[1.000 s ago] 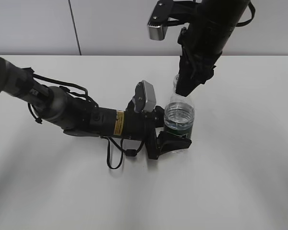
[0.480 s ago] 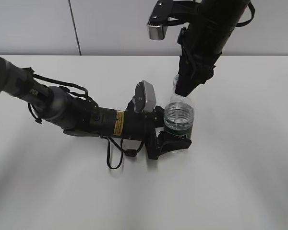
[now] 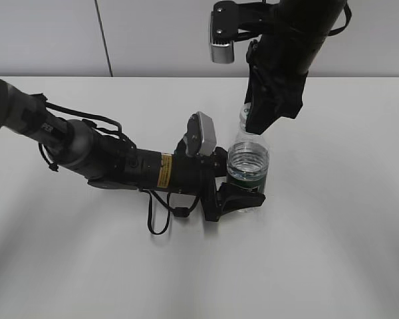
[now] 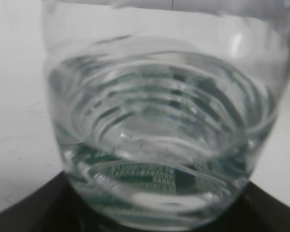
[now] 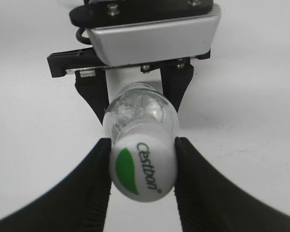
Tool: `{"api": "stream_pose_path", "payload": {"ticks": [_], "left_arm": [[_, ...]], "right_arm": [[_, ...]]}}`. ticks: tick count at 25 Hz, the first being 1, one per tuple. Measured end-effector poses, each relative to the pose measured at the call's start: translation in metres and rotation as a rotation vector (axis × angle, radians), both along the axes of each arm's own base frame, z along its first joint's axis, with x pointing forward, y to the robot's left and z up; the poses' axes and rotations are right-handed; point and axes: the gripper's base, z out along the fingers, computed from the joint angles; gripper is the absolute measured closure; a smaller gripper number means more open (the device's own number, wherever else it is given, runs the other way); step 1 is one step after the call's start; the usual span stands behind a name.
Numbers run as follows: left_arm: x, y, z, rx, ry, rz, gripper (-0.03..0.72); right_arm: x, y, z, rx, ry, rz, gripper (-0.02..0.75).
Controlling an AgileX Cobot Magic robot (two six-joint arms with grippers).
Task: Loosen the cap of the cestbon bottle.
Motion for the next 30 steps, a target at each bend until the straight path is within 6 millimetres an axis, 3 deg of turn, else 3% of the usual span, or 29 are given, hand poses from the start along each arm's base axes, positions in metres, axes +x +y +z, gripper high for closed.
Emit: {"api": "stream_pose_path", "payload": {"ticks": [15,24,30], "left_arm": [[0.0,0.0,0.0,-0.002,0.0,-0.005,0.164],[-0.001,-0.001,0.0,0.0,-0.001,-0.01,0.164],[-0.001,-0.001,0.0,0.0,-0.001,-0.01,0.164]], "right_arm": [[-0.001,-0.001,0.002,-0.002,-0.019,0.058,0.432],[-0.006,-0.001,0.019,0.043,-0.068,0.068,0.441],[-0.005,-0.001,0.021,0.056,-0.049,-0.074,0.442]]}}
